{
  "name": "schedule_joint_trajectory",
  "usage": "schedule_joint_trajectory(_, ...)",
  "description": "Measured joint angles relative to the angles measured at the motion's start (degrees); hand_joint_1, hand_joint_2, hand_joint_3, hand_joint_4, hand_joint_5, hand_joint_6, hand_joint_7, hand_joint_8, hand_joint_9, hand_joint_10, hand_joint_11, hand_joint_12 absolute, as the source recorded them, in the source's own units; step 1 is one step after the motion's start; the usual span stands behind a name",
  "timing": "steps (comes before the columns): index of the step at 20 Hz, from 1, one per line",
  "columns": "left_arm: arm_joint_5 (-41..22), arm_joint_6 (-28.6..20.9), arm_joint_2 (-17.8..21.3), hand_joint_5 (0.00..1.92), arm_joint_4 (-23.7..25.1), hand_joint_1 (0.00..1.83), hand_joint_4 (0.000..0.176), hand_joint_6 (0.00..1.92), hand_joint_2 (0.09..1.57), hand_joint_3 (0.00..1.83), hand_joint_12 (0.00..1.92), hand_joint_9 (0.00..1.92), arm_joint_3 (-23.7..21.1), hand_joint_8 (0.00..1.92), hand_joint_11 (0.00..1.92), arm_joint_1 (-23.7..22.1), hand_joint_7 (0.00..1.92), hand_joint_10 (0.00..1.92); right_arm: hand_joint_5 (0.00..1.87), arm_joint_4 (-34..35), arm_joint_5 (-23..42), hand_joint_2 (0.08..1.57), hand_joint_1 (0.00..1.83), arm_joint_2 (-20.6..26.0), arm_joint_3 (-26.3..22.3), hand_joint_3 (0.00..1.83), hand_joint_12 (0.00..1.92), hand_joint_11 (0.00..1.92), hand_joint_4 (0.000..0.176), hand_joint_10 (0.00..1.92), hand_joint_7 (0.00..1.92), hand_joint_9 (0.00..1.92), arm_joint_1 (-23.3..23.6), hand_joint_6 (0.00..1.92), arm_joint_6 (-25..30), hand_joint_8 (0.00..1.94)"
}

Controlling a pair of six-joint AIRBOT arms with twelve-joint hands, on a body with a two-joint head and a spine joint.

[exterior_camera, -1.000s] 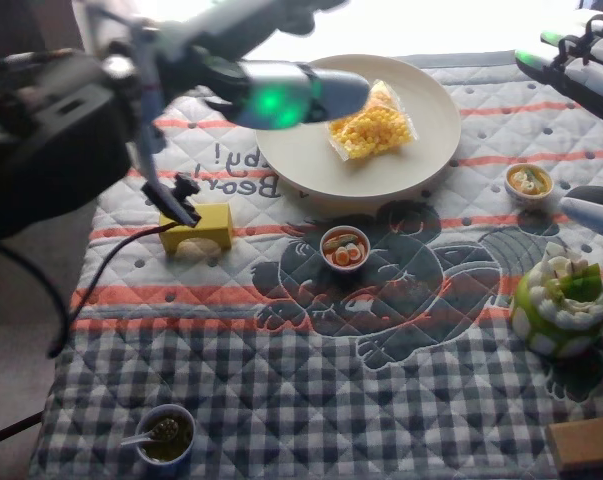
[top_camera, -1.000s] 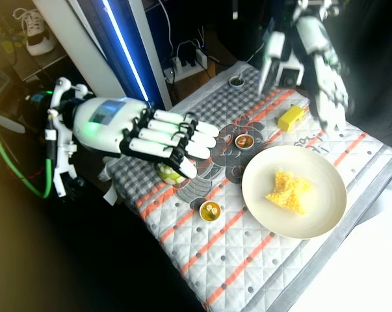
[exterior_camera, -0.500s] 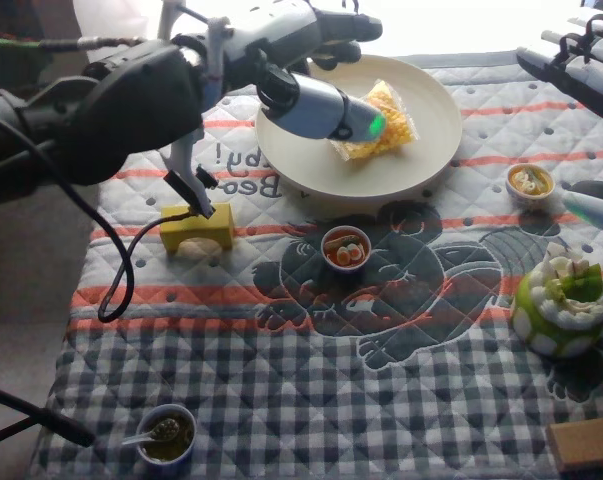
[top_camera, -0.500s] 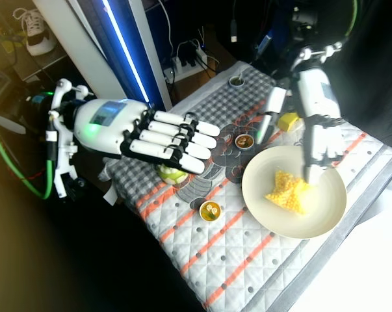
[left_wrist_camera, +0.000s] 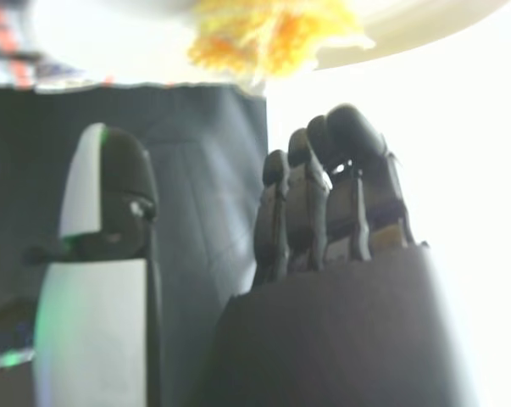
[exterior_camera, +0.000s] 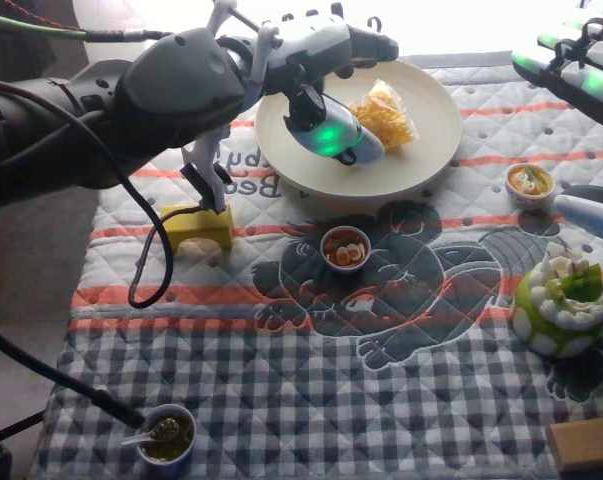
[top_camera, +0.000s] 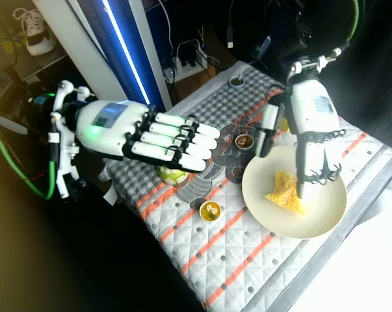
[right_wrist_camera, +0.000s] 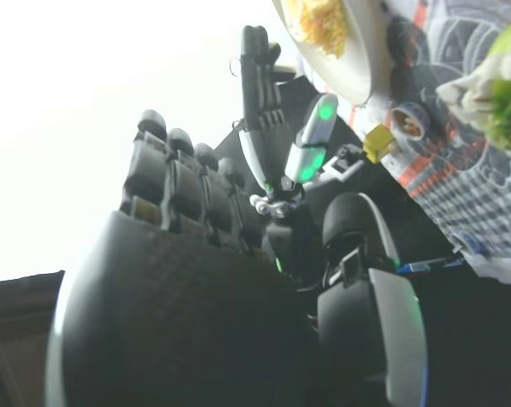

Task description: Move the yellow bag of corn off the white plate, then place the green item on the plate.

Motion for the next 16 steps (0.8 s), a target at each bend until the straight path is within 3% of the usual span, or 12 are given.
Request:
schedule_joint_trajectory(1,-0.1,0.1,-0.2,0.51,-0.1,1.33,0.000,0.04,0.89,0.00,1.88,0.13,0.3,0.94,0.37,0.0,0.15,1.52,0.00,0.0,0.0,1.33,0.40,0.0,0.0,0.00,0.01,0.00,0.000,0.00,0.00,0.00,0.0,0.00,0.0,0.00)
schedule_joint_trajectory(2,0.2,0.1,-0.3,0.50,-0.2,1.29,0.000,0.03,0.97,0.03,1.91,0.03,0.6,1.27,0.32,0.0,0.03,1.73,0.00,0.0,0.0,1.33,0.38,-0.1,0.0,0.00,0.02,0.01,0.000,0.00,0.00,0.00,0.0,0.00,0.0,0.00)
schedule_joint_trajectory(3,0.7,0.2,-0.8,0.37,-0.4,1.30,0.000,0.02,1.00,0.06,1.92,0.01,1.4,1.19,0.17,0.0,0.01,1.66,0.00,0.2,0.0,1.33,0.41,0.0,0.0,0.00,0.02,0.00,0.000,0.00,0.00,0.00,0.0,0.00,0.0,0.00)
schedule_joint_trajectory(4,1.0,0.3,-1.3,0.44,-1.5,1.29,0.000,0.05,0.97,0.05,1.92,0.00,2.1,1.23,0.13,0.0,0.00,1.69,0.01,0.2,0.0,1.32,0.45,-0.1,0.1,0.01,0.17,0.00,0.000,0.00,0.01,0.00,0.0,0.00,0.0,0.00)
schedule_joint_trajectory(6,0.7,8.9,-2.2,0.59,-9.6,1.27,0.000,0.11,0.93,0.03,1.92,0.16,3.5,1.42,0.36,0.0,0.04,1.78,0.01,0.1,0.0,1.32,0.48,-0.1,0.1,0.00,0.17,0.00,0.000,0.00,0.00,0.00,0.0,0.00,0.0,0.00)
schedule_joint_trajectory(7,0.3,12.7,-2.4,0.42,-12.4,1.28,0.000,0.03,0.97,0.03,1.92,0.03,3.7,0.93,0.07,0.0,0.01,1.16,0.02,0.1,0.0,1.32,0.49,-0.1,0.1,0.00,0.21,0.00,0.000,0.00,0.01,0.00,0.0,0.00,0.0,0.00)
schedule_joint_trajectory(8,0.3,14.1,-2.8,0.30,-14.1,1.21,0.000,0.02,1.05,0.08,1.92,0.01,4.1,0.54,0.01,0.1,0.00,0.47,0.01,0.2,0.0,1.32,0.46,-0.1,0.1,0.00,0.21,0.00,0.000,0.00,0.00,0.00,0.0,0.00,0.0,0.00)
schedule_joint_trajectory(9,0.3,14.6,-3.1,0.27,-14.8,1.09,0.000,0.02,1.11,0.12,1.92,0.00,4.3,0.57,0.00,0.2,0.00,0.62,0.00,0.2,0.1,1.33,0.45,-0.1,0.1,0.00,0.16,0.00,0.000,0.00,0.00,0.00,-0.3,0.00,0.0,0.00)
schedule_joint_trajectory(11,0.1,14.6,-3.9,0.35,-15.6,1.21,0.000,0.06,1.02,0.03,1.92,0.00,5.6,0.97,0.00,0.2,0.00,1.30,0.00,0.2,-0.1,1.33,0.44,-0.2,0.1,0.00,0.06,0.00,0.000,0.00,0.00,0.00,-0.3,0.00,0.1,0.00)
schedule_joint_trajectory(13,-0.2,14.6,-4.6,0.28,-16.9,1.26,0.000,0.04,0.97,0.01,1.92,0.00,6.6,0.46,0.00,0.2,0.00,0.46,0.01,0.1,0.0,1.32,0.44,-0.2,0.1,0.00,0.09,0.00,0.000,0.00,0.01,0.00,-0.3,0.00,0.1,0.00)
schedule_joint_trajectory(15,-0.2,14.6,-5.3,0.27,-17.4,1.31,0.000,0.03,0.98,0.01,1.92,0.00,7.7,0.23,0.00,0.2,0.02,0.10,0.00,0.2,0.0,1.32,0.43,-0.2,0.1,0.00,0.09,0.00,0.000,0.00,0.01,0.00,-0.3,0.00,0.1,0.00)
schedule_joint_trajectory(16,-0.1,14.6,-5.4,0.26,-18.1,1.23,0.000,0.01,1.02,0.03,1.88,0.00,8.0,0.17,0.00,0.1,0.07,0.16,0.00,0.1,0.0,1.31,0.41,-0.2,0.1,0.00,0.14,0.00,0.000,0.00,0.00,0.00,-0.3,0.00,0.1,0.00)
